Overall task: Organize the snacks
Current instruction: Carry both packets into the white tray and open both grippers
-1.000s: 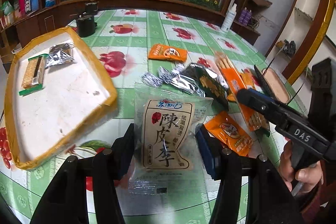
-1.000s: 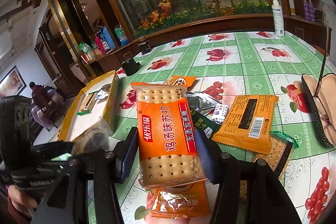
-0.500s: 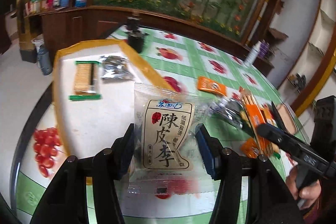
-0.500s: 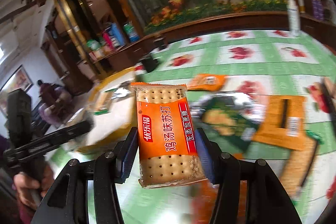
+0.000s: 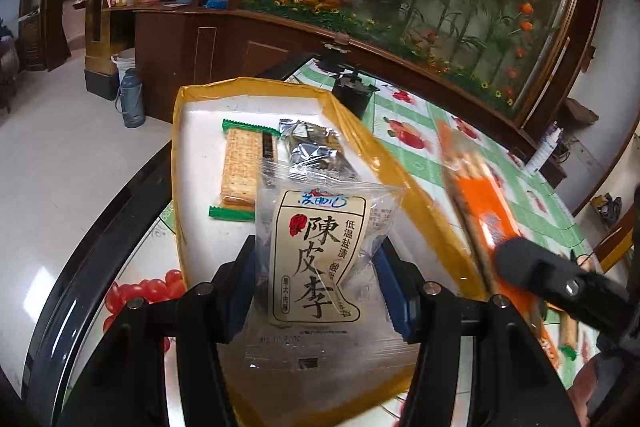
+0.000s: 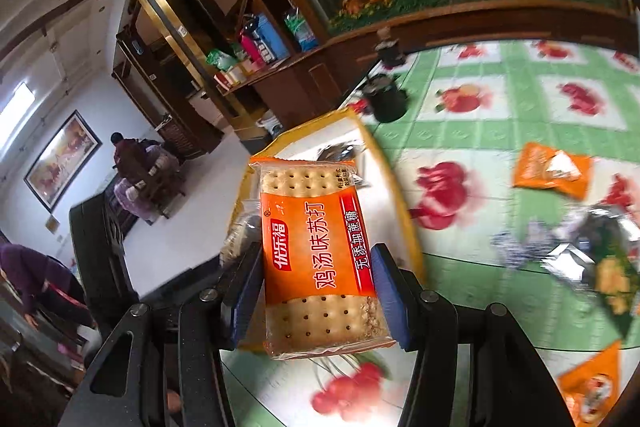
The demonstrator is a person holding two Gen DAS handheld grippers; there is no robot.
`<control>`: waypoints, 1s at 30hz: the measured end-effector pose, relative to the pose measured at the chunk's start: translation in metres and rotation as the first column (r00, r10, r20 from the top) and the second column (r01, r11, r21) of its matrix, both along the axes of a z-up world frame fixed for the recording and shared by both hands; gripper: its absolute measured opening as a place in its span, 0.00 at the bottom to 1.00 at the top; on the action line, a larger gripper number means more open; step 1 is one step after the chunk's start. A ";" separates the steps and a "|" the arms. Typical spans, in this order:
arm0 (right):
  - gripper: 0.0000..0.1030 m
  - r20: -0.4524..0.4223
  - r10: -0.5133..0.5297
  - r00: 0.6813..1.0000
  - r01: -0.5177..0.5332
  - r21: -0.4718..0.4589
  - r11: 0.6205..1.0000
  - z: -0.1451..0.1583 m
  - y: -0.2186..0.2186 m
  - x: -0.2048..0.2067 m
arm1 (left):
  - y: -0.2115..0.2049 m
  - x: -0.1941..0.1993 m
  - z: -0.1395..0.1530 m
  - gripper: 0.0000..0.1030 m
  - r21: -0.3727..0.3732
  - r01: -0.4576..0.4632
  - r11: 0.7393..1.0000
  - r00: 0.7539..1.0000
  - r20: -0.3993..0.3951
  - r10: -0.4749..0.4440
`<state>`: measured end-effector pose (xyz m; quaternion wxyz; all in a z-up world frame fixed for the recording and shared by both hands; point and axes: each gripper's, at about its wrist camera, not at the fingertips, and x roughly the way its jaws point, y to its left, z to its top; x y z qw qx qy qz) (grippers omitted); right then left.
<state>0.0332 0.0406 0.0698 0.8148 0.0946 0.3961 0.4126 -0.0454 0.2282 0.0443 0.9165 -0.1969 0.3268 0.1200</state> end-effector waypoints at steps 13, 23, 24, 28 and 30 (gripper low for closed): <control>0.55 -0.078 0.014 0.997 -0.019 -0.061 0.998 -0.030 0.044 0.030 | -0.012 0.010 -0.019 0.54 0.155 -0.029 0.988 0.996 -0.080 0.042; 0.54 -0.041 0.002 0.999 -0.006 -0.099 0.995 -0.040 0.046 0.030 | -0.017 0.012 -0.020 0.59 0.189 -0.018 0.982 0.993 -0.112 0.040; 0.54 -0.027 0.001 1.000 -0.004 -0.110 0.994 -0.040 0.046 0.029 | -0.018 0.013 -0.019 0.60 0.191 -0.015 0.981 0.993 -0.115 0.038; 0.53 -0.009 0.000 1.000 -0.001 -0.108 0.994 -0.040 0.045 0.026 | -0.018 0.012 -0.019 0.62 0.192 -0.009 0.981 0.993 -0.112 0.032; 0.53 -0.014 0.000 1.000 -0.001 -0.096 0.995 -0.040 0.042 0.026 | -0.018 0.012 -0.020 0.62 0.193 -0.010 0.981 0.993 -0.113 0.032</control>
